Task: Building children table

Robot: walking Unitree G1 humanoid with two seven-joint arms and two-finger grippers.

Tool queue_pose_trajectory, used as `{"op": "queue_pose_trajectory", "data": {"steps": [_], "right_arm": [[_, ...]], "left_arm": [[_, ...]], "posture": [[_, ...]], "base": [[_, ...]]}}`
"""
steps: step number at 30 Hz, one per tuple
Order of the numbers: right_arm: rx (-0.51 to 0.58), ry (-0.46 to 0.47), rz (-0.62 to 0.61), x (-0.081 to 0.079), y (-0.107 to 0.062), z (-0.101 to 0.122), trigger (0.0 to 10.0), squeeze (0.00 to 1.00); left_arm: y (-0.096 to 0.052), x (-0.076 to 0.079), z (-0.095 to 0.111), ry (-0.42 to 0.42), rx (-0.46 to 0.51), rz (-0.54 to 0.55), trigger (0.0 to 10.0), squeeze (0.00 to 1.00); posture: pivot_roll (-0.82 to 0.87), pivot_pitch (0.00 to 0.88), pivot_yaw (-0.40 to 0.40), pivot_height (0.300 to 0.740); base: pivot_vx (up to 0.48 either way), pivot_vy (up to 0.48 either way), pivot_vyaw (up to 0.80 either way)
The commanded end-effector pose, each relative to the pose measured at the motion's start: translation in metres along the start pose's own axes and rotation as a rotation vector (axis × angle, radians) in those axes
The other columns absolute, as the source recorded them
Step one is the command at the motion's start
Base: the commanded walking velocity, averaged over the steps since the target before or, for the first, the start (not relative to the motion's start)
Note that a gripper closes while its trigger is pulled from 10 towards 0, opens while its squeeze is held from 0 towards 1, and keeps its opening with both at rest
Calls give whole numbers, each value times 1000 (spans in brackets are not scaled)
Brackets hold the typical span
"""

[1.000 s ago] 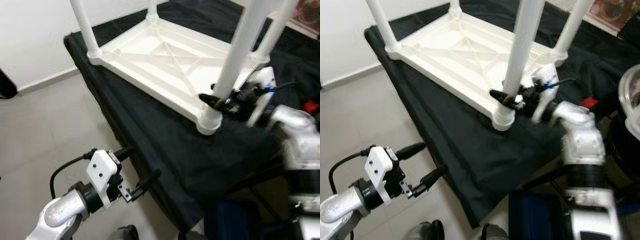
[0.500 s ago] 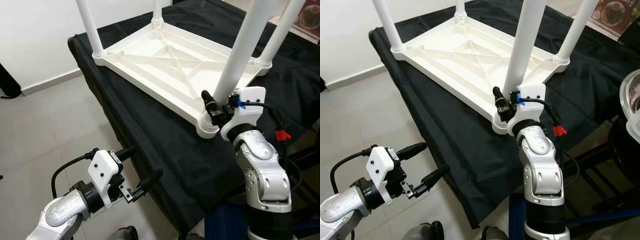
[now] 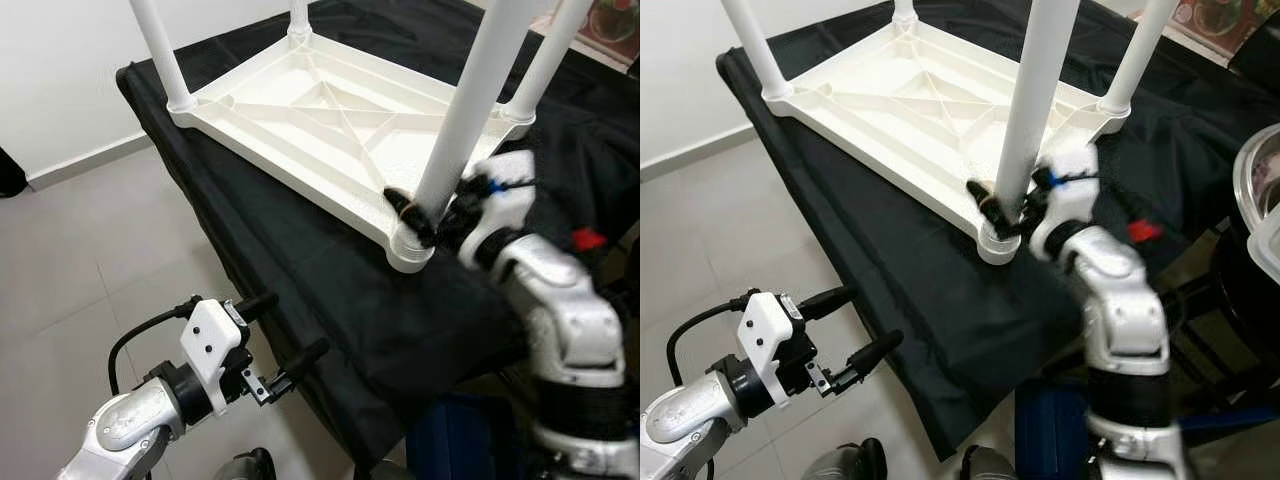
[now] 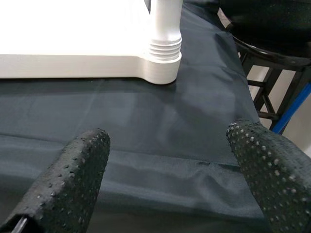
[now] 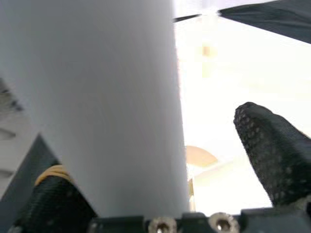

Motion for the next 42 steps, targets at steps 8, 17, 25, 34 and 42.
{"op": "queue_pose_trajectory", "data": {"steps": [8, 17, 25, 34, 42], "right_arm": [[-32, 36, 360, -1, -14, -4, 10000, 898], [-28, 28, 388, 12, -8, -5, 8431, 0], [-28, 12, 397, 6, -5, -14, 0, 0], [-32, 12, 331, 12, -12, -21, 0, 0], [-153, -50, -331, 16, -13, -44, 0, 0]], "left_arm": [[-4, 2, -3, -14, -17, -1, 10000, 0], [-6, 2, -2, -9, -19, 1, 10000, 0], [-6, 1, -2, -7, -22, 1, 10000, 0], [-5, 1, -2, -6, -19, -1, 10000, 0], [-4, 1, -2, -5, -14, -4, 10000, 0]], "posture": [[14, 240, -24, 740], [27, 245, -23, 740], [28, 245, -22, 740], [15, 234, -27, 740], [-1, 227, -29, 740]], "base": [[0, 0, 0], [0, 0, 0], [0, 0, 0], [0, 0, 0], [0, 0, 0]]}}
Point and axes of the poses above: a point about 5 cm out from each wrist's last joint towards the gripper, its own y axis pointing out of the wrist towards the gripper, its own z axis along the axis of the wrist's last joint, x = y × z, the point moved 5 cm from there along y, pointing out of the wrist towards the gripper, and after that the axes turned 1 degree about -y, right-handed, at the moved point
